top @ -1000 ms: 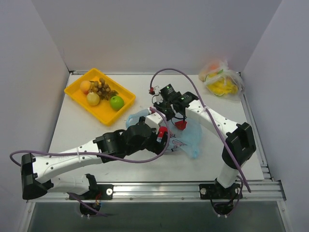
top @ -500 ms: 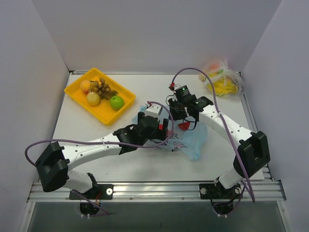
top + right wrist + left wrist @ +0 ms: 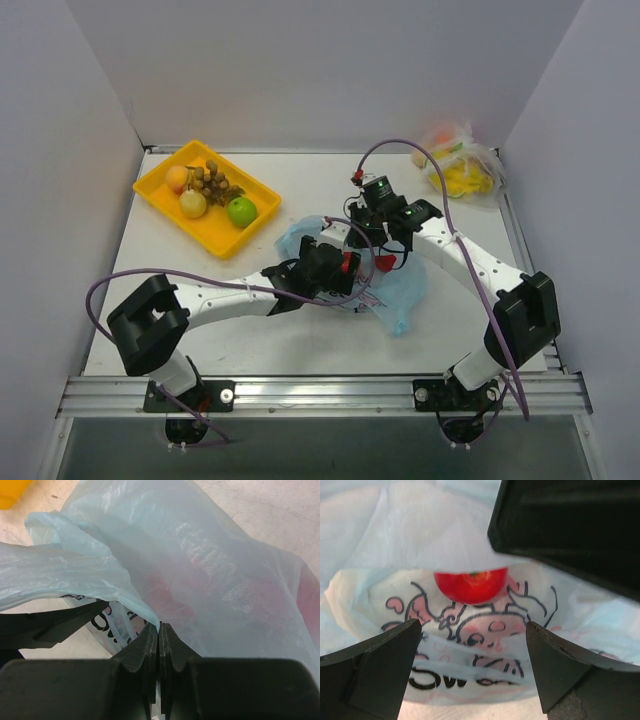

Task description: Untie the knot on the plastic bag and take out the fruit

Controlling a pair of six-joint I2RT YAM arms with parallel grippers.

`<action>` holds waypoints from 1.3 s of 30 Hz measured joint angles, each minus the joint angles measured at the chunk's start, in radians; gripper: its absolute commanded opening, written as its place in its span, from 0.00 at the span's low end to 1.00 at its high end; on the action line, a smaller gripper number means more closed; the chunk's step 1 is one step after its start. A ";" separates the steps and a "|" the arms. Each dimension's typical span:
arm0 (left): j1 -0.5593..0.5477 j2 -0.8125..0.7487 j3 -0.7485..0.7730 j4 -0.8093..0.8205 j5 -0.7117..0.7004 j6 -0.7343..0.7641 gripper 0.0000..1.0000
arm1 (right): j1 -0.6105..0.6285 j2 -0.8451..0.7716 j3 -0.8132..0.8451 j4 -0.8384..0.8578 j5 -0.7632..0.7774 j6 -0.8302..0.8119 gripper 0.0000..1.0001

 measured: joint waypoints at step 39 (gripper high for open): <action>0.006 -0.027 -0.365 0.374 0.041 -0.100 0.97 | -0.089 0.122 0.005 -0.042 0.175 -0.173 0.57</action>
